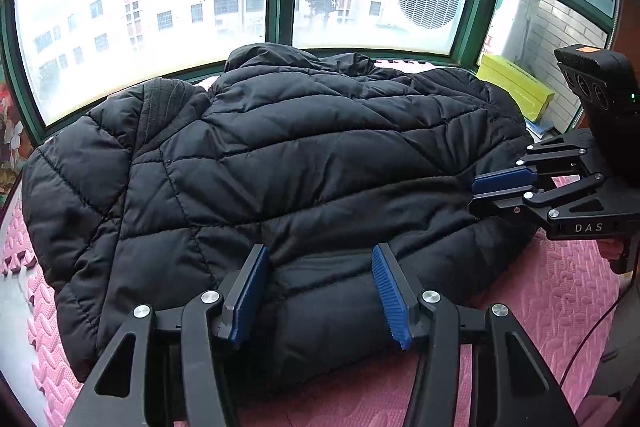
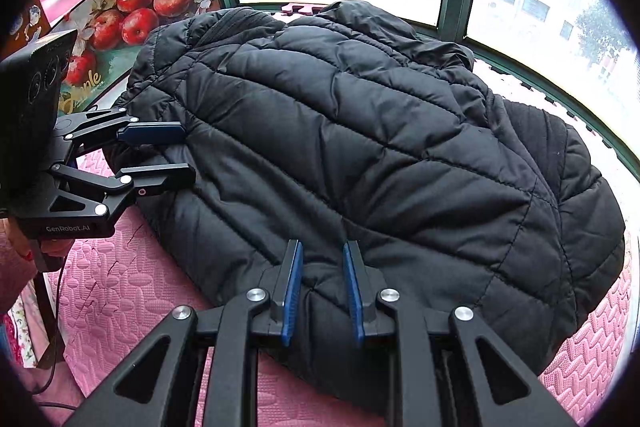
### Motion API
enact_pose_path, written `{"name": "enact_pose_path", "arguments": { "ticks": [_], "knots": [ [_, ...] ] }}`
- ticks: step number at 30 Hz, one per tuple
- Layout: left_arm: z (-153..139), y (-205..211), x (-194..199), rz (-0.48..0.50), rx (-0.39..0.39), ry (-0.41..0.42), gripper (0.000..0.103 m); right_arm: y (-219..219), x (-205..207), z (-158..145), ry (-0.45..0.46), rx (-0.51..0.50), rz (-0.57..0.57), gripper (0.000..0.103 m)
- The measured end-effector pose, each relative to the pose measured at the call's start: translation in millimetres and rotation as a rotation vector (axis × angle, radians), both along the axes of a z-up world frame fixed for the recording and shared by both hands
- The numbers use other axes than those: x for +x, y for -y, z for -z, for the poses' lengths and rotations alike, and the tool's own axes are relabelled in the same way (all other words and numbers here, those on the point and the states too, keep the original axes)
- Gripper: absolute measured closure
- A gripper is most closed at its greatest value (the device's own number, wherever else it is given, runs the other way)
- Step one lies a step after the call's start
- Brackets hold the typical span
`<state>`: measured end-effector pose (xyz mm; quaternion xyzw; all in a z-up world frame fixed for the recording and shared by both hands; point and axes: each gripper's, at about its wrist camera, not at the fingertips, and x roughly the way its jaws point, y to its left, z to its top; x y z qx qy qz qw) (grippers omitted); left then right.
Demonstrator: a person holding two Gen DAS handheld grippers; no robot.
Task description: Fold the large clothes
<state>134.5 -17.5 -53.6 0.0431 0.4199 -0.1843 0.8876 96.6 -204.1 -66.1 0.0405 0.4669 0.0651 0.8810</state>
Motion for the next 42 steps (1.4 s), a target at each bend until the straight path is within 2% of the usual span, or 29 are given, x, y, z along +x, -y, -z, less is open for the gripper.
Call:
{"name": "enact_pose_path", "arguments": {
  "ticks": [6,13,15,20,25,28,31,36,38,42],
  "knots": [
    [-14,-17,-10,-0.024,0.022,0.026,0.045,3,-7,-9,-0.004,-0.005,-0.019,0.079],
    [-10,-47,-7,-0.071,-0.041,-0.021,0.046,18,-25,-20,0.006,-0.034,0.036,0.078],
    [-5,-49,-4,-0.077,-0.05,-0.042,0.046,25,-28,-16,-0.008,-0.022,0.07,0.075],
    [5,-41,1,-0.069,-0.003,-0.055,0.045,38,-23,6,-0.048,0.042,0.128,0.075],
    [5,-47,4,-0.075,-0.042,-0.086,0.046,39,-19,14,-0.056,0.036,0.119,0.075],
    [-6,-48,6,-0.078,-0.049,-0.097,0.045,42,-20,7,-0.071,0.051,0.119,0.075],
    [-23,-53,5,-0.084,-0.029,-0.059,0.045,48,-23,-8,-0.069,0.075,0.119,0.075],
    [-46,-81,18,-0.157,-0.018,-0.015,0.045,66,-21,-36,0.0,-0.01,0.175,0.072],
    [-49,-95,32,-0.194,-0.01,-0.008,0.045,75,-15,-41,0.017,-0.03,0.201,0.066],
    [-45,-121,61,-0.236,-0.043,-0.048,0.045,98,3,-37,0.016,-0.035,0.269,0.063]
  ]
}}
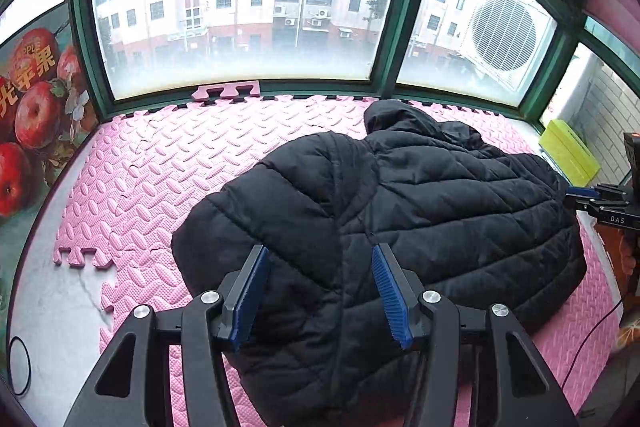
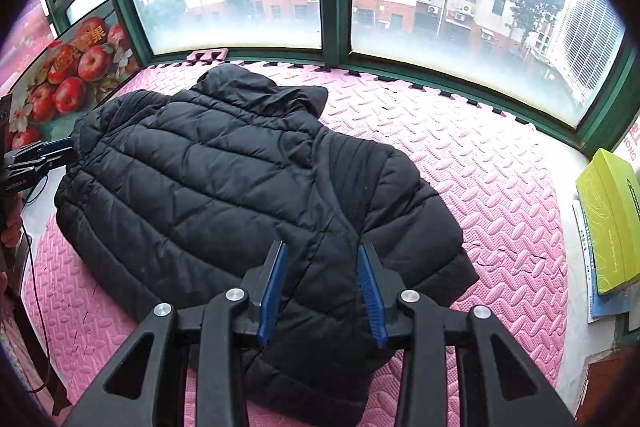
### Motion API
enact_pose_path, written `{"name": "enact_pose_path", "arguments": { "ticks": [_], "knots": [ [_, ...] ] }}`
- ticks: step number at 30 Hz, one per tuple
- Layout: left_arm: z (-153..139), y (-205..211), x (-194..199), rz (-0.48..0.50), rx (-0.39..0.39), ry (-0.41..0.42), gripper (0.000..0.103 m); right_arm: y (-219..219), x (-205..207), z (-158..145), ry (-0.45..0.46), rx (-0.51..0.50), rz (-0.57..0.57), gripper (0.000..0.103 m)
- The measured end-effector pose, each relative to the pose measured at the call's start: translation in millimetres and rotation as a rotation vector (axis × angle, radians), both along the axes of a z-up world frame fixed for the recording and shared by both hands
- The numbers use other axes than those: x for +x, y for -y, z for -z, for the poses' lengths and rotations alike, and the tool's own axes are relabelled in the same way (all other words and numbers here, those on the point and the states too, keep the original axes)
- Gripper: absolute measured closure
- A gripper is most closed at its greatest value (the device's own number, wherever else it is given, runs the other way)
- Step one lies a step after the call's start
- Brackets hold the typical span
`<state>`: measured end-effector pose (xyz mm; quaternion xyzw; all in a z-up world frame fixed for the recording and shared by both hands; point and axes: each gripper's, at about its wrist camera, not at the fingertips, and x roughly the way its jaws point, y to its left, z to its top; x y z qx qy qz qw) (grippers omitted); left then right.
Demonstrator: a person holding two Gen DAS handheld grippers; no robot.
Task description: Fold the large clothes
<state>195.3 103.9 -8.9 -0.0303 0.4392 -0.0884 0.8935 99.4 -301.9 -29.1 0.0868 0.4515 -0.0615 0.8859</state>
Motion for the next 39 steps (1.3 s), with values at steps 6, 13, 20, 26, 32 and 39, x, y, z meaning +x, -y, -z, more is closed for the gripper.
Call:
{"name": "enact_pose_path", "arguments": {
  "ticks": [6,13,20,26,32,39],
  "knots": [
    [33,-23,29,-0.037,-0.073,-0.111,0.046,22,17,27,-0.055,0.061,0.06,0.063],
    [66,-23,37,-0.053,-0.118,-0.143,0.046,19,23,49,-0.101,0.074,0.062,0.062],
    [37,-15,33,-0.018,-0.048,-0.13,0.046,24,23,37,-0.115,0.103,0.062,0.061],
    [-13,-7,46,0.019,-0.059,-0.048,0.046,24,29,-5,-0.045,0.09,0.038,0.061],
    [-17,14,93,0.055,0.027,-0.035,0.046,14,69,-16,-0.016,0.077,0.002,0.061],
    [49,-11,131,0.013,-0.026,-0.213,0.046,13,96,25,-0.114,0.084,0.015,0.061]
  ]
}}
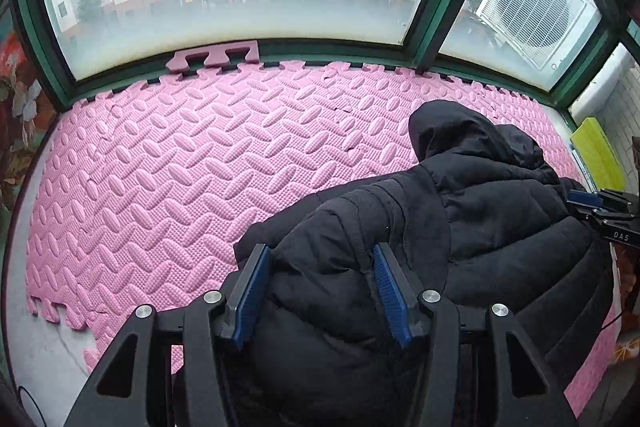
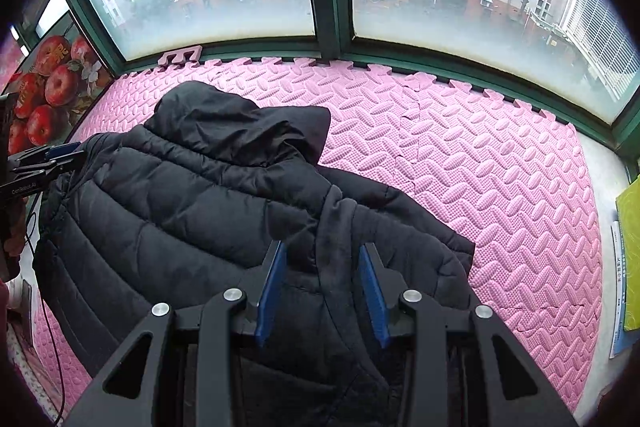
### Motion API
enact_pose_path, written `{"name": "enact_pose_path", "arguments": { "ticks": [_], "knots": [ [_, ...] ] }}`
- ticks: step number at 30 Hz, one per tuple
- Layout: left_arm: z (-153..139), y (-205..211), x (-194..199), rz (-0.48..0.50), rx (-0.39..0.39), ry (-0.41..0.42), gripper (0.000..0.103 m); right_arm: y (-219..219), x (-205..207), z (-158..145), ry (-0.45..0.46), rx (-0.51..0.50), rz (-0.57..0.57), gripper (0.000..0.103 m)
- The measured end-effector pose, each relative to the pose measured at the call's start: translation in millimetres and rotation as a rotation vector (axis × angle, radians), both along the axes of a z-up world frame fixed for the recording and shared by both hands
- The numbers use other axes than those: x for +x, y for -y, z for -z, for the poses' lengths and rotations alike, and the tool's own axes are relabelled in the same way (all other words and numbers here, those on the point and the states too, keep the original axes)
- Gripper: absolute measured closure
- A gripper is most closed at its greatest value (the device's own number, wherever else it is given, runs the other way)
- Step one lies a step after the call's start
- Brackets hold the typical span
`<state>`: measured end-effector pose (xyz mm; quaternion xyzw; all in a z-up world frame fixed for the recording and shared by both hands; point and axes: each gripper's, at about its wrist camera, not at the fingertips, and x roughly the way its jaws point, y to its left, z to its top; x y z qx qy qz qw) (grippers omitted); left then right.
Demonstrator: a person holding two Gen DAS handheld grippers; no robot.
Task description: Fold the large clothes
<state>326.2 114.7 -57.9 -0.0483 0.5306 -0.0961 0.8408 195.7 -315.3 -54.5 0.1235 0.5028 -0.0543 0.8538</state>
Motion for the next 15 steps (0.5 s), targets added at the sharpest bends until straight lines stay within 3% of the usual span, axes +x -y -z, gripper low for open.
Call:
{"name": "enact_pose_path", "arguments": {
  "ticks": [5,11,15],
  "knots": [
    [26,-23,6,-0.056,-0.173,-0.074,0.043,-3,0,17,-0.019,-0.012,-0.008,0.061],
    [33,-22,0,-0.056,-0.177,-0.043,0.037,-3,0,21,-0.021,0.002,0.005,0.061],
    [21,-30,-10,-0.082,-0.194,0.011,0.036,-2,1,20,-0.005,-0.004,0.001,0.061]
  ]
}}
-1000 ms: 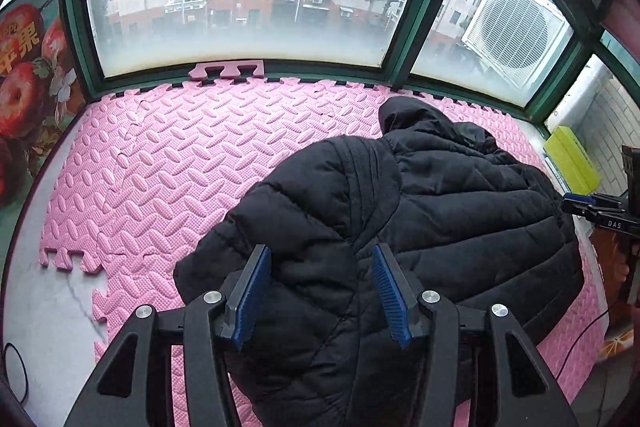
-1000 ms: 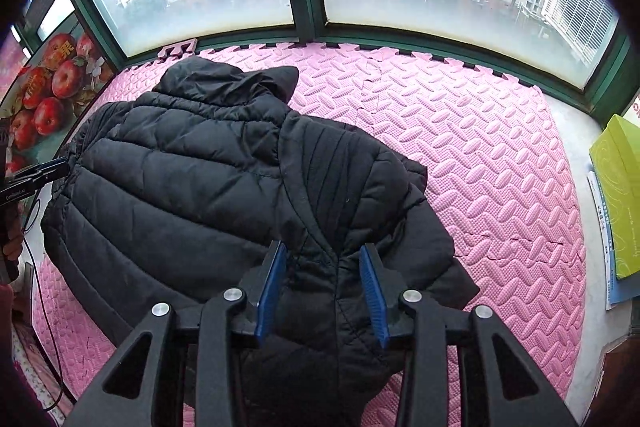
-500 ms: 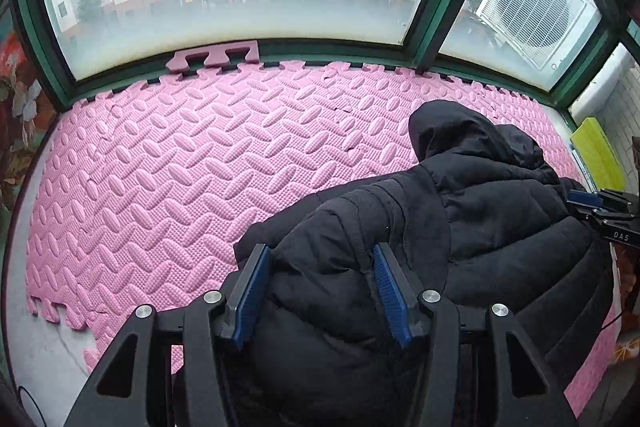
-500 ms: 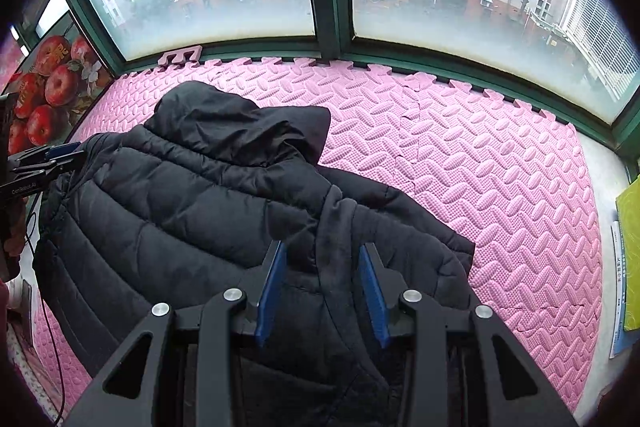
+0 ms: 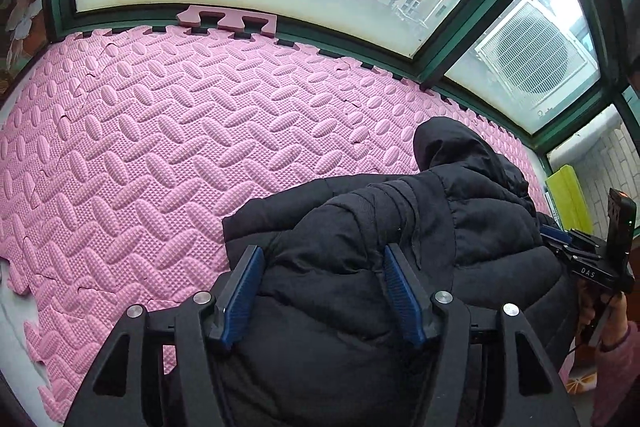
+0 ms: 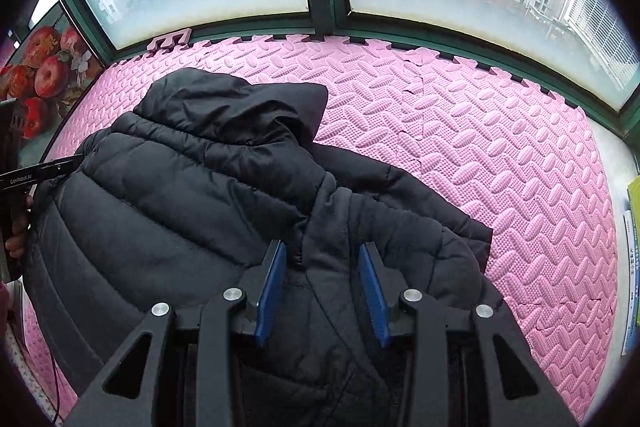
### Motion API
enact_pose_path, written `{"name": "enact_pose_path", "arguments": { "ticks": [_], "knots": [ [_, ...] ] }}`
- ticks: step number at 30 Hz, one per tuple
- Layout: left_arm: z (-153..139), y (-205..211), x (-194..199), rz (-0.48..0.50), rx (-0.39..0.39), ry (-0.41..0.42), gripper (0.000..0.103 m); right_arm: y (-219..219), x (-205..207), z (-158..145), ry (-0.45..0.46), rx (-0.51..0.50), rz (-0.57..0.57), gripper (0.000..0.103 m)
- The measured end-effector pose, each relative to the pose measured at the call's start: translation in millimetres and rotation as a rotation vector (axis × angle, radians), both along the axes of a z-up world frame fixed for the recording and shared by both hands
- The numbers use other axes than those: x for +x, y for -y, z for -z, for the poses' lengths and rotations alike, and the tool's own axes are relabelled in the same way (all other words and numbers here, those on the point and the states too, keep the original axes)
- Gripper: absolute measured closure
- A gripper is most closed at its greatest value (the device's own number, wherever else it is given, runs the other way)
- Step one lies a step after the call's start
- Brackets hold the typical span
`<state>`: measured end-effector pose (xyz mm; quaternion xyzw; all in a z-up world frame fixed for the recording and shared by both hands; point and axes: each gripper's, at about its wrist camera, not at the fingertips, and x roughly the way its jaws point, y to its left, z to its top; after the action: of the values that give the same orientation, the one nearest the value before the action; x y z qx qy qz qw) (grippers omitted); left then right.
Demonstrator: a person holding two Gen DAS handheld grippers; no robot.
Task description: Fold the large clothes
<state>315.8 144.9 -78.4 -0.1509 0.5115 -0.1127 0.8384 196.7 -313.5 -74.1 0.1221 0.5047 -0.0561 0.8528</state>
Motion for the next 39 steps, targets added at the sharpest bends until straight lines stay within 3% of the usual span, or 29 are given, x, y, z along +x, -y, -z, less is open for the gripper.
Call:
{"name": "enact_pose_path", "arguments": {
  "ticks": [4,6,10,12,17,24,26,31,35,39],
  "knots": [
    [-32,-7,-20,-0.027,-0.001,0.052,0.037,-12,-10,-21,0.047,-0.079,-0.044,0.061],
    [-49,-12,-36,-0.031,0.006,0.075,0.035,-14,-20,-35,0.074,-0.078,-0.052,0.054],
    [-75,-21,-80,-0.046,0.03,0.119,0.0,-11,-52,-59,0.124,-0.038,-0.034,0.031],
    [-79,-23,-102,-0.049,0.029,0.125,0.0,-4,-74,-63,0.142,0.044,-0.014,0.025],
    [-63,-30,-139,-0.068,-0.031,0.067,0.0,17,-117,-46,0.147,0.28,0.076,0.023],
    [-32,-31,-151,-0.089,-0.144,0.005,0.0,34,-159,-15,0.138,0.452,0.208,0.021],
    [-26,-32,-146,-0.109,-0.144,-0.005,0.0,37,-164,-8,0.133,0.48,0.23,0.02],
    [-7,-36,-133,-0.124,-0.252,-0.05,0.0,47,-165,8,0.146,0.597,0.278,0.018],
    [6,-36,-126,-0.142,-0.255,-0.077,0.0,55,-162,18,0.161,0.658,0.31,0.013],
    [12,-40,-121,-0.144,-0.293,-0.085,0.0,62,-158,31,0.141,0.656,0.331,0.01]
  ]
}}
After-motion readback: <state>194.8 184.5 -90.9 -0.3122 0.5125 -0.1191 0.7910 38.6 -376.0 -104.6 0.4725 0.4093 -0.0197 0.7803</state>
